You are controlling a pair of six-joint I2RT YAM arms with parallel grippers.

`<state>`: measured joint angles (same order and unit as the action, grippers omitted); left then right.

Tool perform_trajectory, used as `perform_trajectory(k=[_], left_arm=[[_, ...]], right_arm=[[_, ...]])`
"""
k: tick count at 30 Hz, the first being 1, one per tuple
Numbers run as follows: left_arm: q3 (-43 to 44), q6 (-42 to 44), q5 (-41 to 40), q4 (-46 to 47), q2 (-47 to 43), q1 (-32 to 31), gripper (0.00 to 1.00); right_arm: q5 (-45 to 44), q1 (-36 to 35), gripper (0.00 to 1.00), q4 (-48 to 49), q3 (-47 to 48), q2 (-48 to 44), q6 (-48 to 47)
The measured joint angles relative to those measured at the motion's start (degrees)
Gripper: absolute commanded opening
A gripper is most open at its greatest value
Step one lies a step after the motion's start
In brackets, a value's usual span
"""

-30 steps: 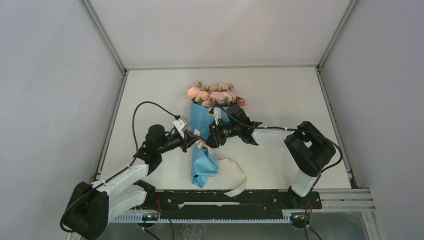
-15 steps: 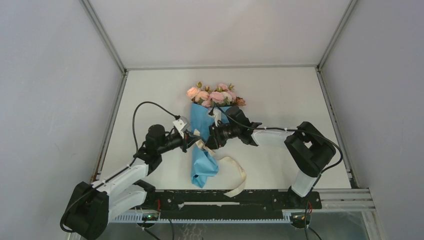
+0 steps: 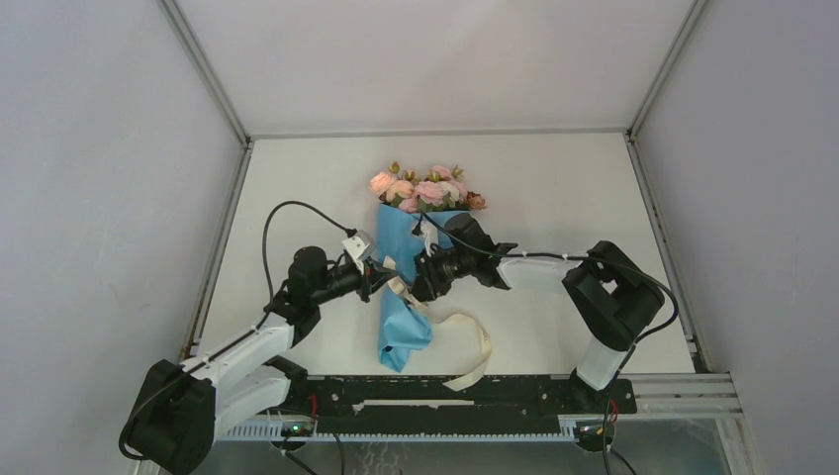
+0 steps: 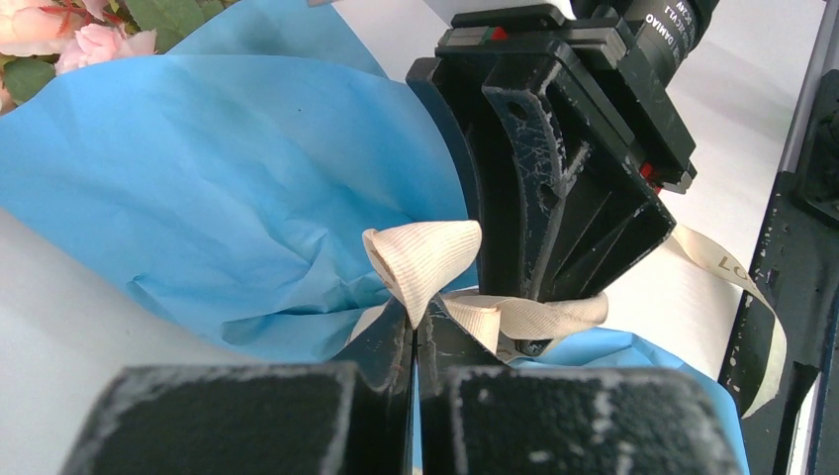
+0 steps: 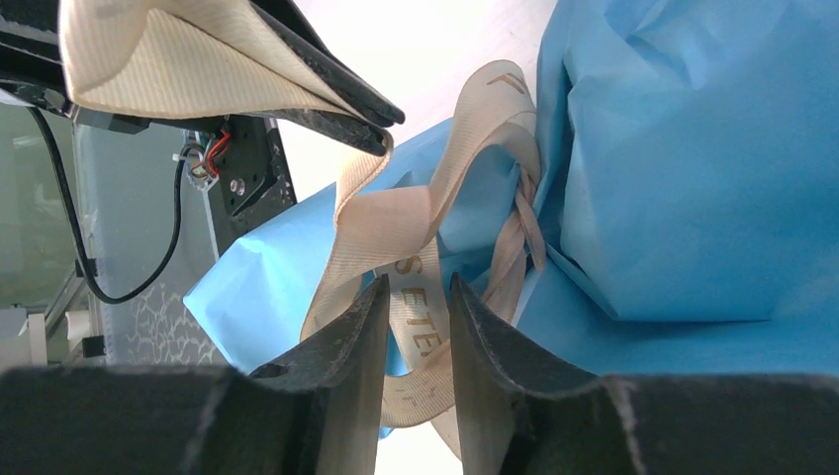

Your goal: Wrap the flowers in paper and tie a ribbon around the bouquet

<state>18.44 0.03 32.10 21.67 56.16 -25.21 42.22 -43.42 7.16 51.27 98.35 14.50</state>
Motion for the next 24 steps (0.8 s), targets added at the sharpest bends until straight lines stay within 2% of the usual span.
perform_trajectory(k=[3, 6, 8, 11, 13, 19, 24], left_arm=[[0.0, 0.0, 0.0, 0.0, 0.0, 0.0, 0.00], [0.0, 0.0, 0.0, 0.0, 0.0, 0.0, 0.00], [0.0, 0.0, 0.0, 0.0, 0.0, 0.0, 0.00], [0.0, 0.0, 0.0, -0.2, 0.0, 0.0, 0.00], [0.0, 0.0, 0.0, -0.4, 0.0, 0.0, 0.00], [0.0, 0.0, -0.1, -1.8, -0.6, 0.0, 0.00], [0.0, -1.7, -2.6, -4.0, -0.8, 0.0, 0.00]], right_arm=[[0.0, -0.6, 0.37, -0.2, 0.0, 0.0, -0.3], [0.1, -1.1, 0.30, -0.1, 0.0, 0.1, -0.3], [0.3, -1.3, 0.23, -0.1, 0.0, 0.2, -0.4], [0.5, -1.4, 0.05, -0.1, 0.0, 0.2, -0.6], [0.4, -1.4, 0.00, -0.1, 0.0, 0.2, -0.9], [-0.8, 0.0, 0.00, -0.2, 0.0, -0.4, -0.9], [-5.2, 1.8, 0.00, -0.2, 0.0, -3.5, 0.0]])
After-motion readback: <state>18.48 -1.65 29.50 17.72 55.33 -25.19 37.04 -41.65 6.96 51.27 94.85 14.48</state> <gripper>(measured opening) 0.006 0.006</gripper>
